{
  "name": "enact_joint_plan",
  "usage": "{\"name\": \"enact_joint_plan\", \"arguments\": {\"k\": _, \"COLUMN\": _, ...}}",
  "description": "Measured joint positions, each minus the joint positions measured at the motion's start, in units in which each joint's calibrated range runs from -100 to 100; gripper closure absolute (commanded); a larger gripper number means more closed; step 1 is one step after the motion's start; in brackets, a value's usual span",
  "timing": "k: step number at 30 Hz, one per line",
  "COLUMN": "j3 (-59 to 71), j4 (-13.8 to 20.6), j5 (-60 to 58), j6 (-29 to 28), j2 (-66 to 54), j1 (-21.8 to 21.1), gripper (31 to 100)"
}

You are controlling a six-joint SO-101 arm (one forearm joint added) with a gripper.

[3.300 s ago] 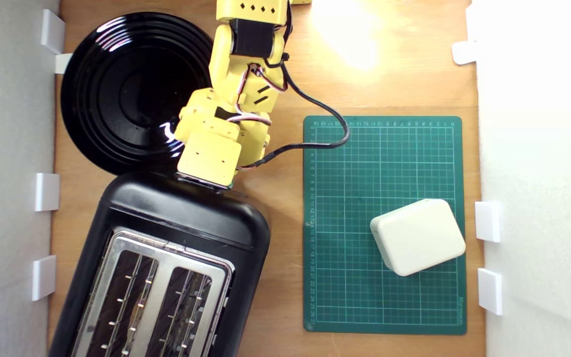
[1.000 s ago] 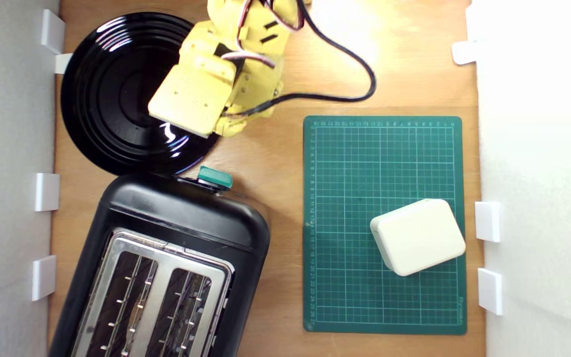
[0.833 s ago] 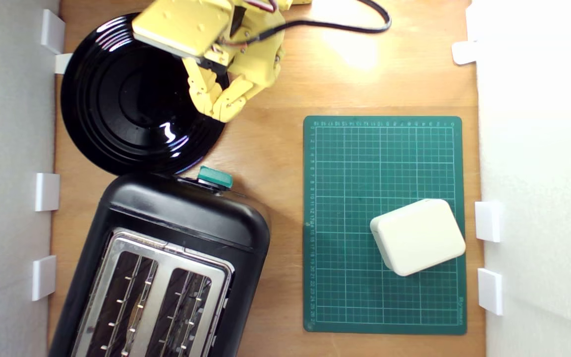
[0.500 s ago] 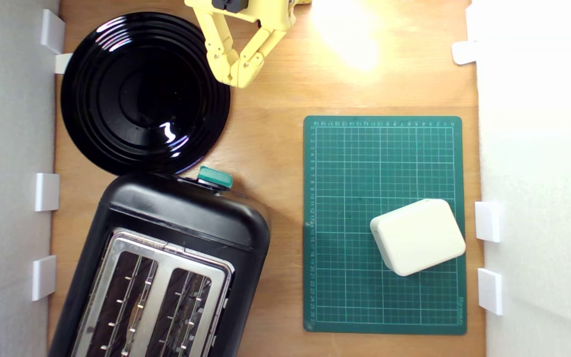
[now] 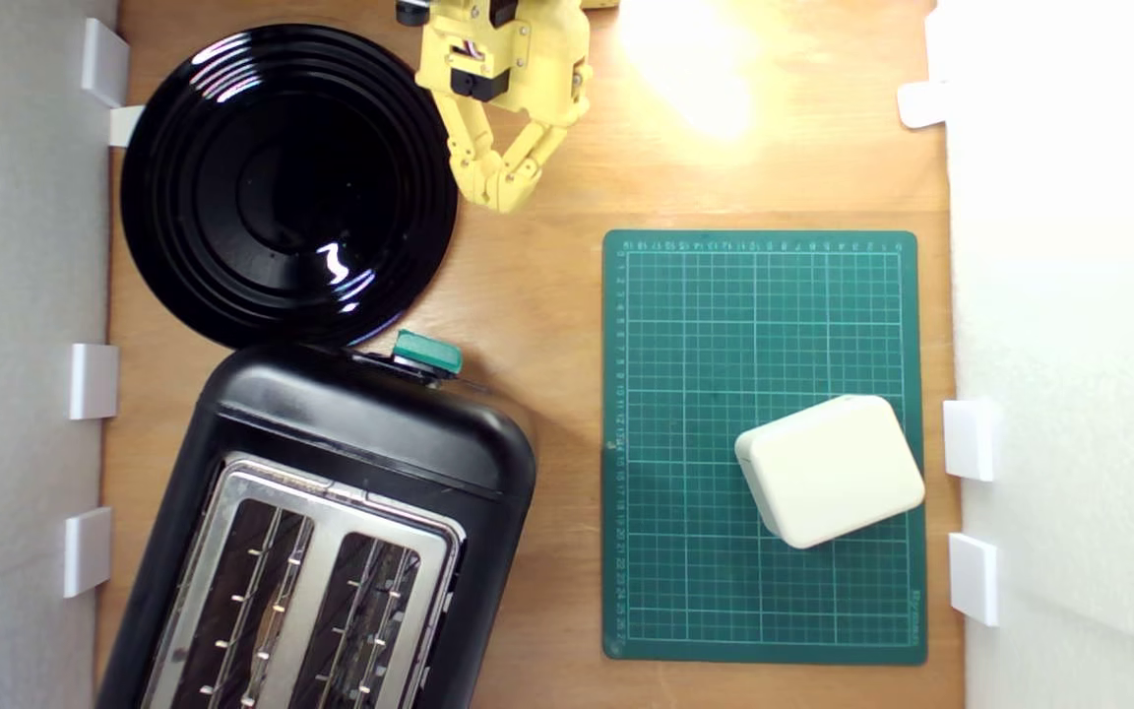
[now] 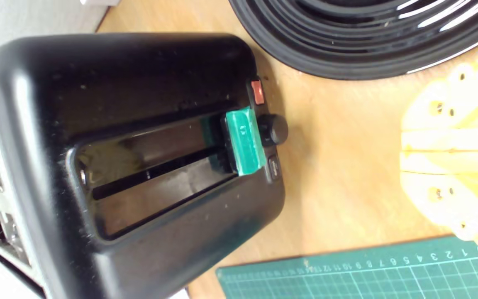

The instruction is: Start toaster

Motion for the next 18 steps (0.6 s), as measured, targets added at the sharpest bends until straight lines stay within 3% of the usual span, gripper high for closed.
{"name": "enact_joint_plan", "arguments": {"k": 10, "j3": 10.6, "j4": -0.1, "j5": -2.3, "j6": -3.3, "j2": -2.3, "j1": -4.6, "gripper": 98.9}}
{"name": "enact_joint_plan", "arguments": {"k": 18, "j3": 13.8, "j4": -0.4, "j5": -3.8, "j6": -3.7, "j2": -2.6, "j1": -5.2, "gripper": 98.9}}
